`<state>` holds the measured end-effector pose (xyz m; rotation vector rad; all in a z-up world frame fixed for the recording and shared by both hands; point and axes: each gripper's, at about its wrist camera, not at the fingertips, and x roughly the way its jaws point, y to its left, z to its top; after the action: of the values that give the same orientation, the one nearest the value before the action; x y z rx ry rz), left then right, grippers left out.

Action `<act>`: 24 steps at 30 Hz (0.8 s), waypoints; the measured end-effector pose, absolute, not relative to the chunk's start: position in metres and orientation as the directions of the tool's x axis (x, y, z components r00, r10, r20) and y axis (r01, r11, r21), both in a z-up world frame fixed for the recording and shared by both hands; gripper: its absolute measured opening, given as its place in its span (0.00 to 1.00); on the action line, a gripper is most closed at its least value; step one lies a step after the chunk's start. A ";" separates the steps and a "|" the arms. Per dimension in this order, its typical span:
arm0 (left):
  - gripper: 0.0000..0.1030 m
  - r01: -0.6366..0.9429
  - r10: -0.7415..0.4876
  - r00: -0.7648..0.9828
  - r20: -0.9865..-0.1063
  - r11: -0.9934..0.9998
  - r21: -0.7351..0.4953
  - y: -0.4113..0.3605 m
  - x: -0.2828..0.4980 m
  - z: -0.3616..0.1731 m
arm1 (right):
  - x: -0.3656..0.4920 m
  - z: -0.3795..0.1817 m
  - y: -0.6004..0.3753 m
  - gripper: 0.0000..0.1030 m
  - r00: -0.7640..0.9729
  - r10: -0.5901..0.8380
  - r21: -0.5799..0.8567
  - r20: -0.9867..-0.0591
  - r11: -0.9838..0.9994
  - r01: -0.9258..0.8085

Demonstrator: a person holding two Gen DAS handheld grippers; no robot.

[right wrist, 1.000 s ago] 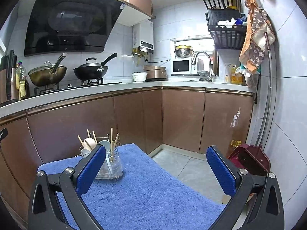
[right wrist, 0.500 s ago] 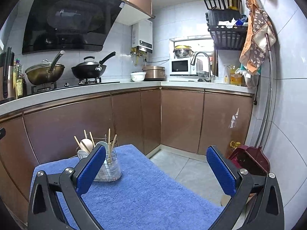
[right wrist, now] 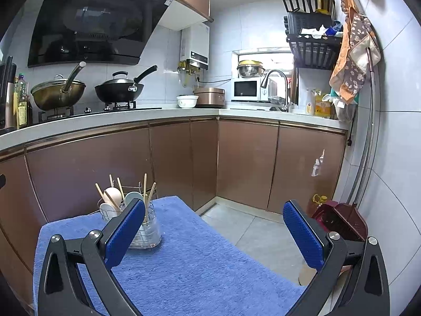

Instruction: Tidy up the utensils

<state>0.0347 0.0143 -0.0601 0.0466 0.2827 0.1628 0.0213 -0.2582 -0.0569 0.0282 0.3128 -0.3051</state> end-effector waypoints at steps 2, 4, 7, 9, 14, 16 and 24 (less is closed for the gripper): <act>0.70 -0.151 0.164 0.946 -0.281 0.986 0.068 0.015 0.037 -0.061 | 0.023 -0.057 -0.258 1.00 0.904 -0.292 -0.021 -0.312 0.954 0.300; 0.70 -0.151 0.165 0.945 -0.284 0.986 0.071 0.014 0.039 -0.062 | 0.023 -0.058 -0.258 1.00 0.903 -0.293 -0.025 -0.315 0.954 0.300; 0.70 -0.149 0.164 0.943 -0.289 0.986 0.075 0.013 0.041 -0.063 | 0.024 -0.058 -0.259 1.00 0.902 -0.292 -0.028 -0.317 0.954 0.299; 0.70 -0.147 0.163 0.943 -0.291 0.986 0.075 0.012 0.041 -0.064 | 0.024 -0.058 -0.260 1.00 0.903 -0.290 -0.028 -0.318 0.955 0.297; 0.70 -0.147 0.163 0.943 -0.291 0.986 0.078 0.013 0.042 -0.064 | 0.024 -0.057 -0.262 1.00 0.902 -0.292 -0.026 -0.317 0.954 0.299; 0.70 -0.147 0.164 0.943 -0.288 0.986 0.081 0.012 0.042 -0.063 | 0.024 -0.057 -0.262 1.00 0.902 -0.295 -0.026 -0.314 0.953 0.303; 0.70 -0.148 0.165 0.945 -0.284 0.986 0.080 0.011 0.040 -0.062 | 0.022 -0.057 -0.263 1.00 0.900 -0.302 -0.029 -0.314 0.951 0.309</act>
<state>0.0401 0.0107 -0.0619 0.0579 0.2942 0.1598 0.0224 -0.2627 -0.0566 0.0217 0.3212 -0.3159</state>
